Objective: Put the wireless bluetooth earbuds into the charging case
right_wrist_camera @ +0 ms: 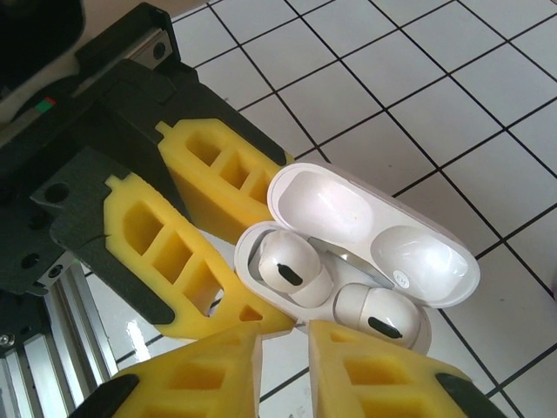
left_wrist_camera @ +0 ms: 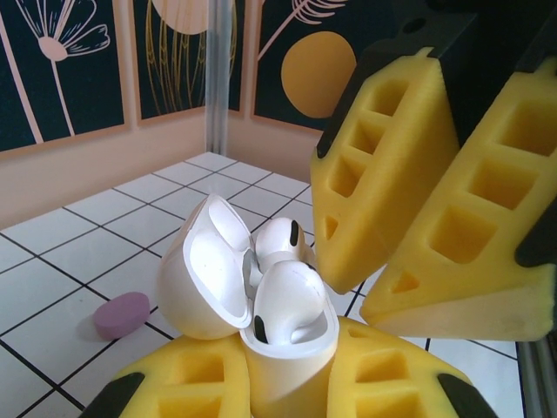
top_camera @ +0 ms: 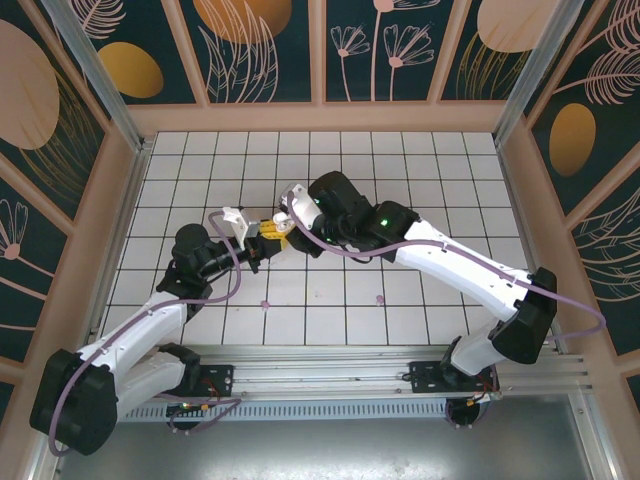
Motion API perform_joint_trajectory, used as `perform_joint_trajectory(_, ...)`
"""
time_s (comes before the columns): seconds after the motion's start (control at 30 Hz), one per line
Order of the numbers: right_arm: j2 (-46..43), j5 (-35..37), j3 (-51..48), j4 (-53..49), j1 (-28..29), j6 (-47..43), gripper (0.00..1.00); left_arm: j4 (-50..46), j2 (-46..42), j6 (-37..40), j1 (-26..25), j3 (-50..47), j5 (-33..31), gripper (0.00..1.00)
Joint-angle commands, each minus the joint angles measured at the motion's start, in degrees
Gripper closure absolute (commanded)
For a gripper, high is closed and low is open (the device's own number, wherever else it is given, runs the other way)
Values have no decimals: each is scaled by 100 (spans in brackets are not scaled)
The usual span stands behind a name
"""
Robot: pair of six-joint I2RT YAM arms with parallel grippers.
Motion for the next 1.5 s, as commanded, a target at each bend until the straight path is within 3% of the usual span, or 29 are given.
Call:
perform_joint_trajectory(0.0, -213, -19, 156, -123, 33, 41, 75, 75, -108, 132, -11, 67, 99, 100)
perform_joint_trajectory(0.33, -463, -119, 241, 802, -513, 1177, 48, -120, -177, 162, -11, 79, 81, 100)
perform_joint_trajectory(0.5, 70, -498, 539, 948, -969, 2000, 43, -226, -214, 101, -7, 81, 193, 100)
perform_joint_trajectory(0.7, 675, -1553, 734, 741, -1554, 2774, 44, -433, -234, 205, -7, 201, 442, 100)
perform_joint_trajectory(0.93, 935, -3282, 232, 1675, -1731, 3466, 50, -764, -108, 465, 46, 527, 459, 100)
perform_joint_trajectory(1.23, 880, -3998, -71, 1683, -1727, 3288, 62, -1119, 188, 581, 145, 936, 433, 100)
perform_joint_trajectory(1.47, 628, -4047, -187, 1403, -1676, 2868, 67, -1112, 417, 516, 182, 1039, 421, 100)
